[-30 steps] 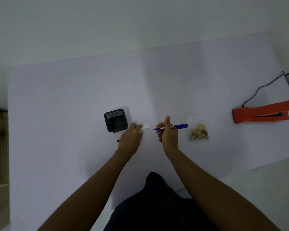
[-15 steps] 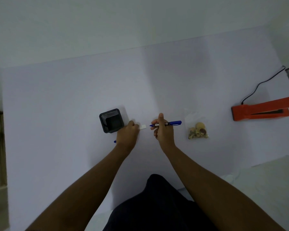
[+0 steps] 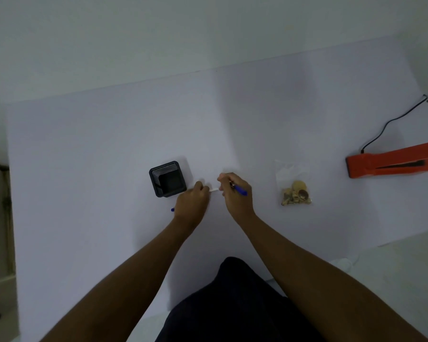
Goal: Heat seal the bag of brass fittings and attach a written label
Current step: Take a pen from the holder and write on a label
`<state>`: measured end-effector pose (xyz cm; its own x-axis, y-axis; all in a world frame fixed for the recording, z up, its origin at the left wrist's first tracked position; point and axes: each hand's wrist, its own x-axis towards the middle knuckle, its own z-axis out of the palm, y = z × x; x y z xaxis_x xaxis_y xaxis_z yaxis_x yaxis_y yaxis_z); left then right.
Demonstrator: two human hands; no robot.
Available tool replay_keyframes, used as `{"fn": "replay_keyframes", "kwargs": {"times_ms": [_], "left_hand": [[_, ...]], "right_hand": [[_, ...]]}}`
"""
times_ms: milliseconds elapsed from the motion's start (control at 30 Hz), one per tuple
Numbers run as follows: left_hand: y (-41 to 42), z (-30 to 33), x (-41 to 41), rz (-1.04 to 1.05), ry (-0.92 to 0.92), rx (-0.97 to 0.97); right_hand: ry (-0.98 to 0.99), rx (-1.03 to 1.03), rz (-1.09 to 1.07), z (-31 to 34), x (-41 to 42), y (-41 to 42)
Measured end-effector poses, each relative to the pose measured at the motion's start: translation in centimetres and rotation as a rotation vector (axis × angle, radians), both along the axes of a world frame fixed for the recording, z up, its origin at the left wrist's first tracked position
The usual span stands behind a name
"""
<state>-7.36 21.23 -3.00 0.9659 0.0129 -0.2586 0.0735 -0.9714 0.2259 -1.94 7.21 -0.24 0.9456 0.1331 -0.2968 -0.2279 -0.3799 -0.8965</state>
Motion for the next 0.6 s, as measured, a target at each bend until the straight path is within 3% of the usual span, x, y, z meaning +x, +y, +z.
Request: {"fn": "replay_keyframes", "kwargs": {"times_ms": [100,200,600], "left_hand": [[-0.3,0.1,-0.1,0.019,-0.010,-0.038],[-0.5,0.3,-0.1,0.008,-0.003,-0.056],[-1.1,0.4,-0.4,-0.071,0.073,-0.105]], "right_hand": [[-0.216,-0.188,0.329,-1.3,-0.5,-0.5],[-0.279,-0.372,0.464,-2.1,-0.7,-0.6],[-0.302,-0.353,0.406,-3.0,-0.5,-1.8]]}}
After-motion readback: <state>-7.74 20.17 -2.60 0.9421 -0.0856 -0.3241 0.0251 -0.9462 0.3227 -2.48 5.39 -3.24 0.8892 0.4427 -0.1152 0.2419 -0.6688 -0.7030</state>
